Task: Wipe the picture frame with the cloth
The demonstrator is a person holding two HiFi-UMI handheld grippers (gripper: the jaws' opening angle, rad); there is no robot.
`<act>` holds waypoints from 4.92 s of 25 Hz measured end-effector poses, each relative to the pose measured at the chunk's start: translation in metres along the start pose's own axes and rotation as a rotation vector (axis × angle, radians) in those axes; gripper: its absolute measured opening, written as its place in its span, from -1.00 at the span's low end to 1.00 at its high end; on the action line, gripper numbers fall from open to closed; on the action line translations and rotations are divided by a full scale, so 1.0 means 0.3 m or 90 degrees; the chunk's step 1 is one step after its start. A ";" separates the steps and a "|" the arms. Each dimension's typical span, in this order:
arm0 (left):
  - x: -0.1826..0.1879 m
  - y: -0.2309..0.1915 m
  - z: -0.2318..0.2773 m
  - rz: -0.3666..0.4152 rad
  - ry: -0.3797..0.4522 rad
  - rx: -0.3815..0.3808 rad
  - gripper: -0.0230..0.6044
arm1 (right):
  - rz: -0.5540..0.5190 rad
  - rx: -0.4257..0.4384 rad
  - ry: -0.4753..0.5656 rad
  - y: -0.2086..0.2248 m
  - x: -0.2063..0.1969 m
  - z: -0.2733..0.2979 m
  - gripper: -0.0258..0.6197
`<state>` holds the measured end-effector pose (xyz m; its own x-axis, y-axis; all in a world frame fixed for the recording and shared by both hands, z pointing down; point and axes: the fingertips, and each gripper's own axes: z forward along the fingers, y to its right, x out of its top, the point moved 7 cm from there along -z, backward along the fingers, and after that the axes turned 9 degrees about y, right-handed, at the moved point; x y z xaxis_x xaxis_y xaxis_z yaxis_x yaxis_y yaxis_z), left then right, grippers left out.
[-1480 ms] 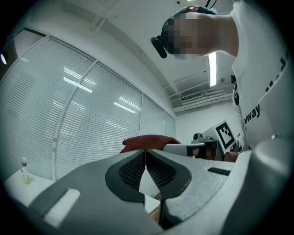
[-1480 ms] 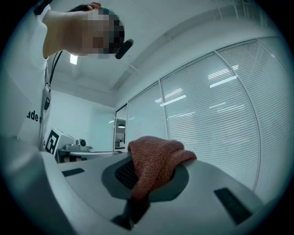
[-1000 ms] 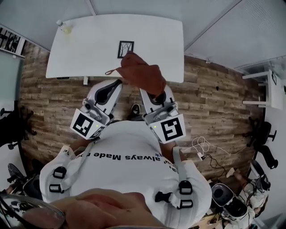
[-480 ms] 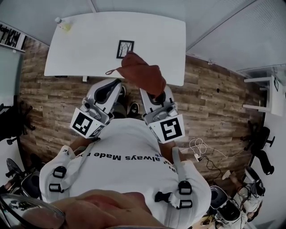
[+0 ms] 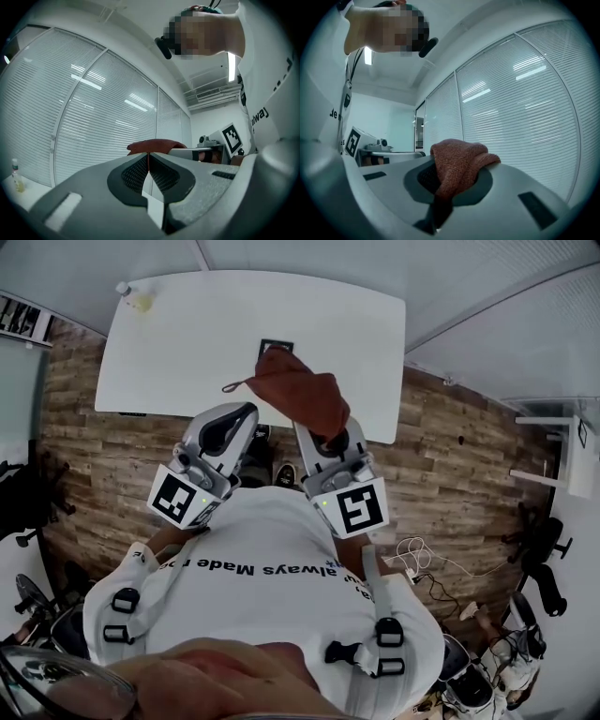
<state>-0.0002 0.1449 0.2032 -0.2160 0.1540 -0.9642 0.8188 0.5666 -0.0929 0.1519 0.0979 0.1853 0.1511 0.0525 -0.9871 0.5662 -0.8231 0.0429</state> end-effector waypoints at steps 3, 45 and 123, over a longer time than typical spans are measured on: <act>0.003 -0.102 0.019 0.000 0.004 0.008 -0.89 | -0.003 0.009 -0.004 0.018 -0.015 0.105 -0.86; -0.088 -0.470 0.305 -0.018 -0.038 -0.026 -0.89 | -0.051 -0.040 -0.052 0.318 -0.091 0.410 -0.86; -1.206 -0.785 0.218 -0.048 -0.583 -0.166 -0.92 | -0.296 0.354 -0.594 0.065 -1.273 0.330 -0.86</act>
<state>-0.0802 -0.0974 0.5577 0.3271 -0.5219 -0.7878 0.6518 0.7282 -0.2118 0.0250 0.0058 0.5478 -0.7575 0.1689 -0.6306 -0.0554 -0.9791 -0.1956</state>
